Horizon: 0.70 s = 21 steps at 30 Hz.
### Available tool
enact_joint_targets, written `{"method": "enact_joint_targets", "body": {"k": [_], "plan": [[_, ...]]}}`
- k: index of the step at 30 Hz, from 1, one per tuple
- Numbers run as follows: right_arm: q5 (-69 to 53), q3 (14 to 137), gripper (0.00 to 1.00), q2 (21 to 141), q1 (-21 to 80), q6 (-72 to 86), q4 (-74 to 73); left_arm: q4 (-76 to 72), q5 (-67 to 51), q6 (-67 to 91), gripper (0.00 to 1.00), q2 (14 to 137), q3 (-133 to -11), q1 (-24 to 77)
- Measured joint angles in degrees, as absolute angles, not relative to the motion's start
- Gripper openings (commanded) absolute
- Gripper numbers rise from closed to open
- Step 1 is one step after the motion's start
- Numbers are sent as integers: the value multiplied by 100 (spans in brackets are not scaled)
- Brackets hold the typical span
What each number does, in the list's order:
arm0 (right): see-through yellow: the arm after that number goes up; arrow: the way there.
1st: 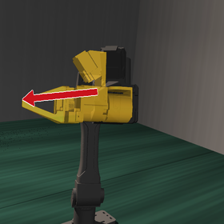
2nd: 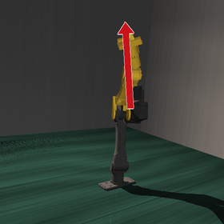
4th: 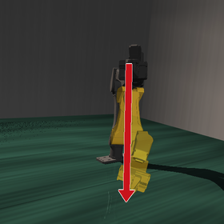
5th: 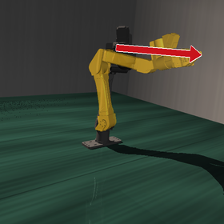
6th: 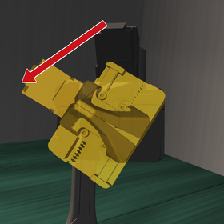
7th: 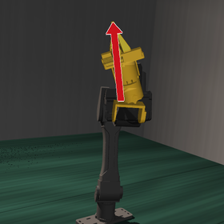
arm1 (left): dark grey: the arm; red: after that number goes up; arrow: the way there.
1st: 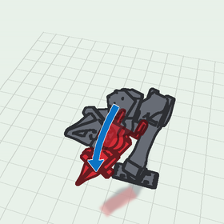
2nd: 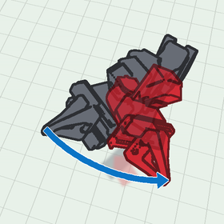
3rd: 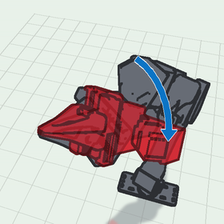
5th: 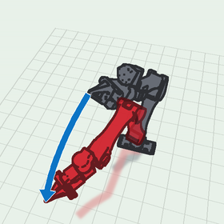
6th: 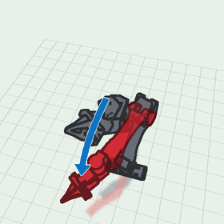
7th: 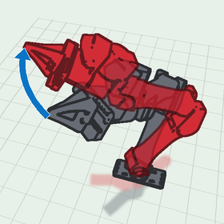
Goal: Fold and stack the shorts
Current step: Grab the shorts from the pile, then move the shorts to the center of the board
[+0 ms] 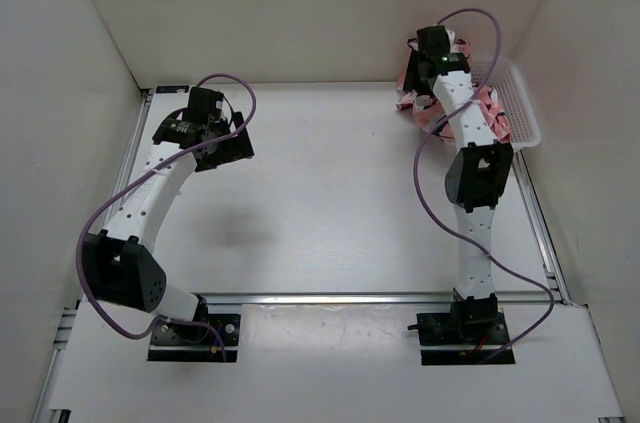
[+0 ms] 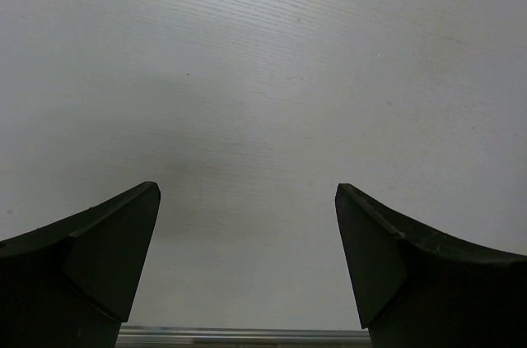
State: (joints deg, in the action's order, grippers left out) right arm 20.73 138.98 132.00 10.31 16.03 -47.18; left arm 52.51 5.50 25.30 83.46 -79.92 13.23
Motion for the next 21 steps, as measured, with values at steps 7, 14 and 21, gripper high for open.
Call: {"method": "enact_joint_targets", "body": {"k": [7,14,21], "plan": [[2235,13898,0,13913,1041,1669,-5092,5253,576,2526,100,8416,-7990,1323],[2290,13885,0,12827,1293,1614,-4982,5389,692,2482,100,8506,-8029,1284],[991,13832,0,10320,2027,1446,-4178,5909,663,2486,100,8401,-8431,307]]}}
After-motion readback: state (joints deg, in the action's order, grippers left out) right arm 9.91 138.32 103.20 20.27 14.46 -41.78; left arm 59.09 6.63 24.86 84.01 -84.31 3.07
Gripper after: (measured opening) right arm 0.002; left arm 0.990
